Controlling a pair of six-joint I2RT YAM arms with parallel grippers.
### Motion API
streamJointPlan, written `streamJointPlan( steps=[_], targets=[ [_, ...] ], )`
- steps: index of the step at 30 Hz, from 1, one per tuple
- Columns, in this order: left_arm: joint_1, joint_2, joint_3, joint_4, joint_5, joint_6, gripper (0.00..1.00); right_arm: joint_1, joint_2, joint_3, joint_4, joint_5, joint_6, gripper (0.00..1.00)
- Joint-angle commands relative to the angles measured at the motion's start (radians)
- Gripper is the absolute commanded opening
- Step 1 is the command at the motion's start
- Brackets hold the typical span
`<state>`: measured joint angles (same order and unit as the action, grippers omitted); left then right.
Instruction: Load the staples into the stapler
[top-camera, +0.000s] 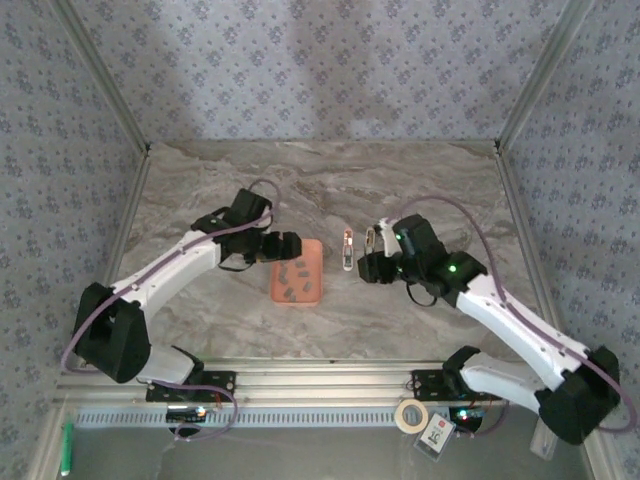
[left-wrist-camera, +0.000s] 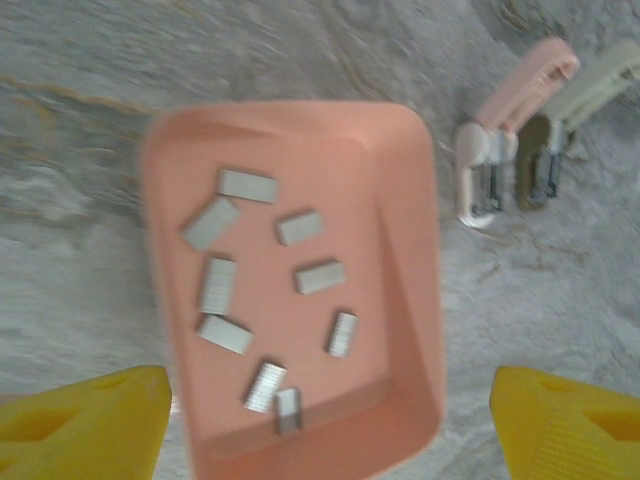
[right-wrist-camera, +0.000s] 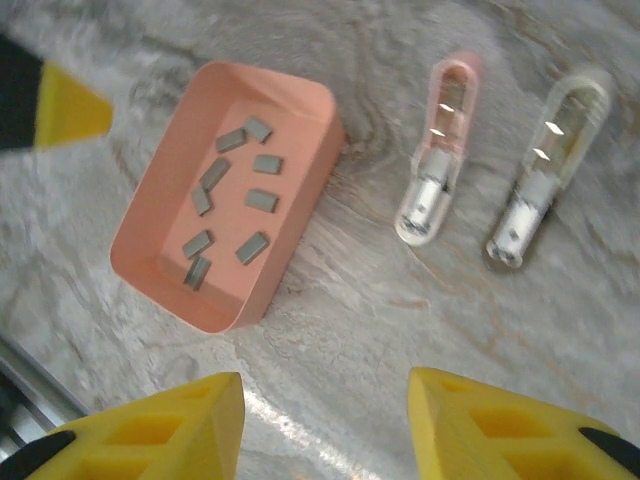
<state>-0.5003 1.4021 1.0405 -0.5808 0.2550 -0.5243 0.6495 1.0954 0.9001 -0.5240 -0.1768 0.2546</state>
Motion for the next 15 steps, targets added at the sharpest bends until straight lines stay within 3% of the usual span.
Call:
streamJointPlan(
  steps=[1, 8, 15],
  targets=[
    [0.082, -0.045, -0.047, 0.023, 0.071, 0.08, 0.83, 0.046, 0.094, 0.095, -0.016, -0.035, -0.293, 0.49],
    [0.281, -0.046, -0.149, 0.162, 0.191, 0.103, 0.82, 0.134, 0.333, 0.264, -0.065, -0.056, -0.641, 0.49],
    [0.364, -0.035, -0.216, 0.271, 0.23, 0.113, 0.82, 0.192, 0.594, 0.483, -0.245, -0.004, -0.889, 0.48]
  ],
)
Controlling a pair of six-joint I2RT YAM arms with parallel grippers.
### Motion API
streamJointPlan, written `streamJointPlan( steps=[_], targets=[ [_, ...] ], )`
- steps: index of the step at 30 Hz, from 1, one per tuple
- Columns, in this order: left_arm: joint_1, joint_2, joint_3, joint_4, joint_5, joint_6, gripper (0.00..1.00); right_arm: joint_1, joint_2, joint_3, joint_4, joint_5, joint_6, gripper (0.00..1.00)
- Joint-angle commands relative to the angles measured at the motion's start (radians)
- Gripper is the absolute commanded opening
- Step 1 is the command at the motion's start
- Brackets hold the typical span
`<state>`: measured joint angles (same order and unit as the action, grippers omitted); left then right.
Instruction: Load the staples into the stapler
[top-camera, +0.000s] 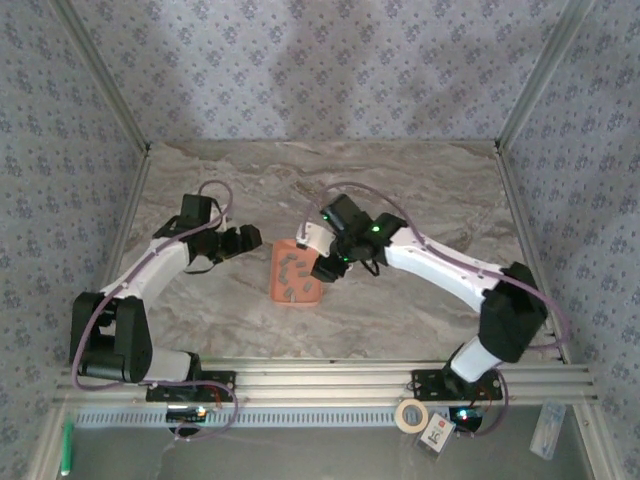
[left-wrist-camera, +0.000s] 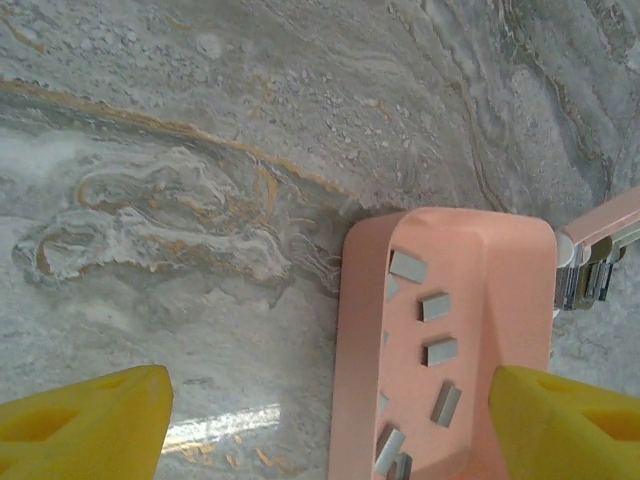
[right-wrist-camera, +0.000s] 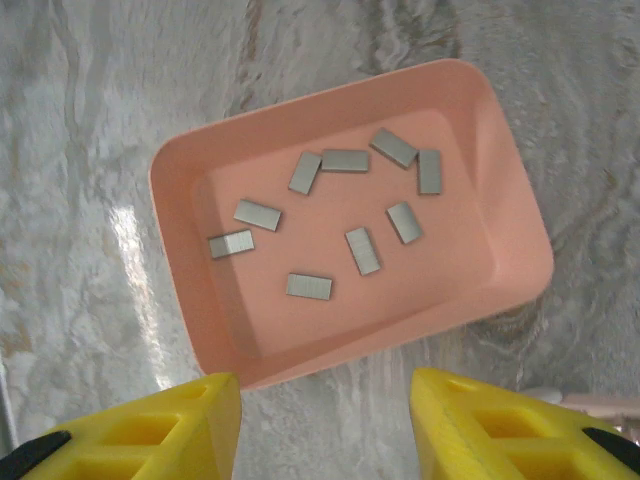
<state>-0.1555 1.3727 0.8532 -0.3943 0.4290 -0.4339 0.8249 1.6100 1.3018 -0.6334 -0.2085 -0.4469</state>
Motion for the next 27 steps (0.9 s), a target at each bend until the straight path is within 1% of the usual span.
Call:
streamJointPlan(
  steps=[1, 7, 9, 14, 18, 23, 27],
  targets=[
    [0.027, -0.003, -0.04, 0.103, 0.064, 0.023, 0.82, 0.021, 0.114, 0.109, -0.155, 0.041, -0.217, 0.48],
    [0.042, 0.006, -0.108, 0.196, 0.076, 0.03, 0.82, 0.043, 0.278, 0.239, -0.202, 0.098, -0.334, 0.45],
    [0.045, 0.009, -0.125, 0.221, 0.074, 0.029, 0.82, 0.051, 0.31, 0.254, -0.197, 0.112, -0.373, 0.43],
    [0.048, 0.03, -0.154, 0.273, 0.098, -0.017, 0.83, 0.06, 0.36, 0.243, -0.135, 0.096, -0.442, 0.42],
    [0.048, 0.039, -0.183, 0.323, 0.118, -0.052, 0.83, 0.057, 0.401, 0.261, -0.112, 0.096, -0.461, 0.43],
    [0.051, 0.052, -0.186, 0.333, 0.113, -0.058, 0.83, 0.053, 0.45, 0.295, -0.098, 0.089, -0.475, 0.42],
    [0.059, 0.063, -0.189, 0.338, 0.074, -0.097, 0.84, 0.053, 0.492, 0.328, -0.111, 0.101, -0.481, 0.42]
  ],
)
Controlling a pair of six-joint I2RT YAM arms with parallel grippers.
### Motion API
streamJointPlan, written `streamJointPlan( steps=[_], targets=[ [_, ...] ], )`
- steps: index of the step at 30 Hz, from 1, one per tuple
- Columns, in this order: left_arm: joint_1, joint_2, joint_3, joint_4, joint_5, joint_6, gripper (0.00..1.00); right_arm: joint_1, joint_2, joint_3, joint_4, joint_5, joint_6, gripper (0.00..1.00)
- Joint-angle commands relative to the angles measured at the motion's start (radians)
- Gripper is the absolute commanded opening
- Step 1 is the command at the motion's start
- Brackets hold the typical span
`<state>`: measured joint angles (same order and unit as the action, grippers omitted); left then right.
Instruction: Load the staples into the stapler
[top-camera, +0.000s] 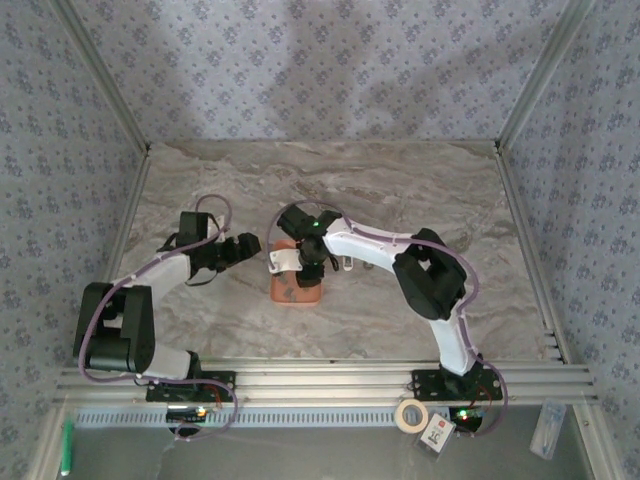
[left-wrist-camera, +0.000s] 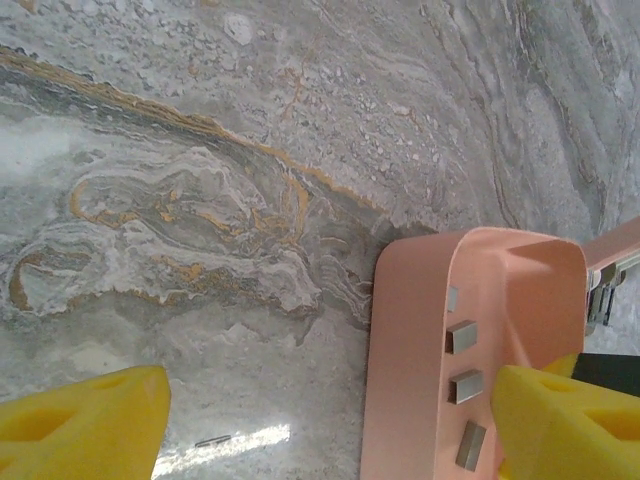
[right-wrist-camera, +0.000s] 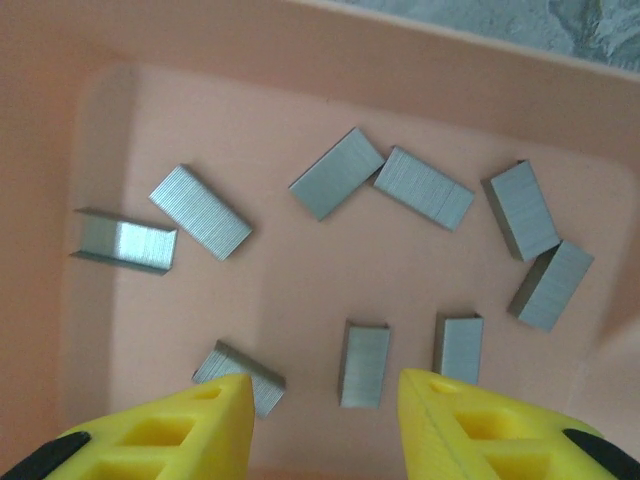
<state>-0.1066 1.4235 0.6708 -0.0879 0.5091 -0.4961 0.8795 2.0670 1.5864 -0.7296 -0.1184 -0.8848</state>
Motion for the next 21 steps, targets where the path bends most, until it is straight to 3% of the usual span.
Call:
streamJointPlan(
  steps=[1, 21],
  targets=[
    [0.015, 0.016, -0.01, 0.04, -0.007, -0.046, 0.83, -0.003, 0.041, 0.046, -0.013, 0.012, -0.043, 0.42],
    [0.05, 0.058, -0.007, 0.057, -0.006, -0.055, 0.83, -0.037, 0.156, 0.17, -0.138, -0.047, -0.052, 0.37]
  ],
)
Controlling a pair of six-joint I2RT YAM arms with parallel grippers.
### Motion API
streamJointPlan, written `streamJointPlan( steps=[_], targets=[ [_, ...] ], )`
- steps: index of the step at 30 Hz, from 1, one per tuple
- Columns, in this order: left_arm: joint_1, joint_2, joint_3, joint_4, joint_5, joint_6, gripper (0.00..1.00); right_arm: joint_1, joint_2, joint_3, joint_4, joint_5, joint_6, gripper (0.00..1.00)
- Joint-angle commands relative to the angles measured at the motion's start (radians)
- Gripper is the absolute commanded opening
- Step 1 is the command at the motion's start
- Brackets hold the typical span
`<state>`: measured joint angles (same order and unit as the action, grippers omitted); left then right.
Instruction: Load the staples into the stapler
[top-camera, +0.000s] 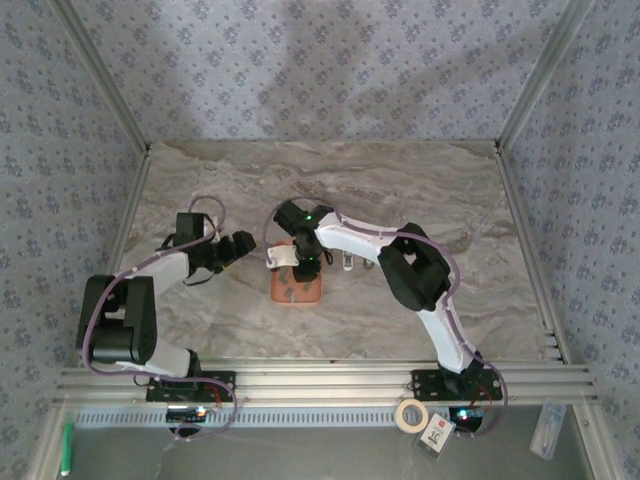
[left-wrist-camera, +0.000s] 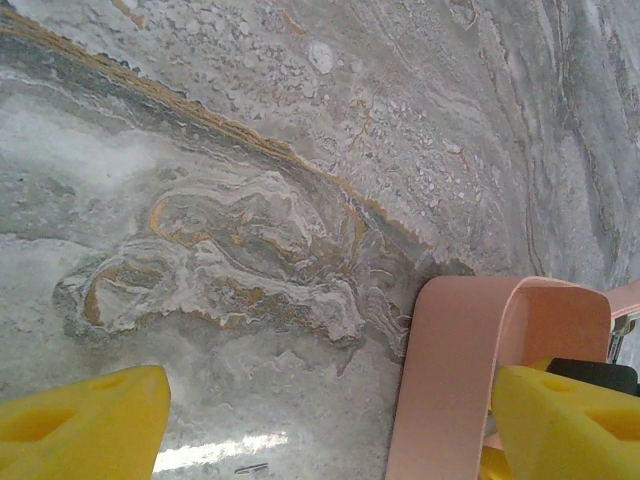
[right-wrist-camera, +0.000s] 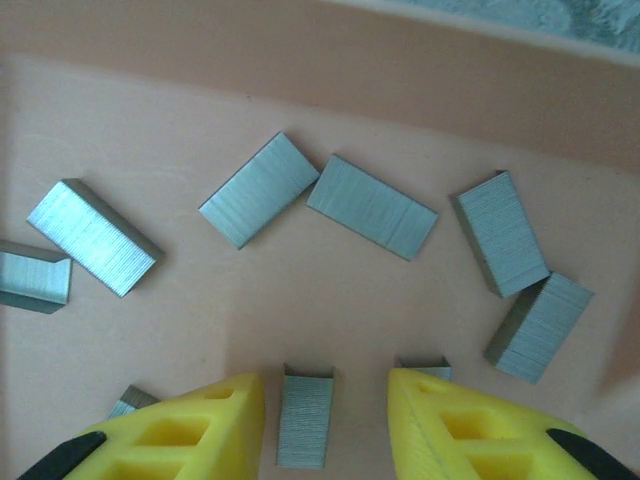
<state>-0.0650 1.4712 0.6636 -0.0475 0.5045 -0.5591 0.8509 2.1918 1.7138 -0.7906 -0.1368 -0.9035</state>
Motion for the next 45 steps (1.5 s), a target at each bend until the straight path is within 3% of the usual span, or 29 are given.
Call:
streamJointPlan(
  steps=[1, 10, 16, 25, 33, 45],
  targets=[
    [0.01, 0.014, 0.001, 0.018, -0.002, 0.007, 0.84, -0.01, 0.037, 0.049, -0.087, -0.034, -0.033, 0.36],
    [0.012, 0.027, 0.0, 0.019, -0.012, 0.004, 0.84, -0.018, 0.089, 0.093, -0.142, -0.034, -0.034, 0.34],
    [0.015, 0.029, 0.005, 0.003, -0.017, 0.013, 0.84, -0.018, 0.105, 0.104, -0.157, -0.018, -0.034, 0.25],
    [0.015, -0.002, 0.027, -0.032, 0.0, 0.038, 0.84, -0.006, 0.015, 0.105, -0.094, -0.006, 0.043, 0.19],
    [0.016, -0.067, 0.053, -0.067, 0.092, 0.183, 0.84, 0.01, -0.173, 0.009, 0.002, 0.003, 0.313, 0.19],
    [-0.013, -0.176, 0.057, -0.04, 0.211, 0.444, 0.83, 0.01, -0.595, -0.46, 0.224, 0.132, 0.941, 0.19]
  ],
)
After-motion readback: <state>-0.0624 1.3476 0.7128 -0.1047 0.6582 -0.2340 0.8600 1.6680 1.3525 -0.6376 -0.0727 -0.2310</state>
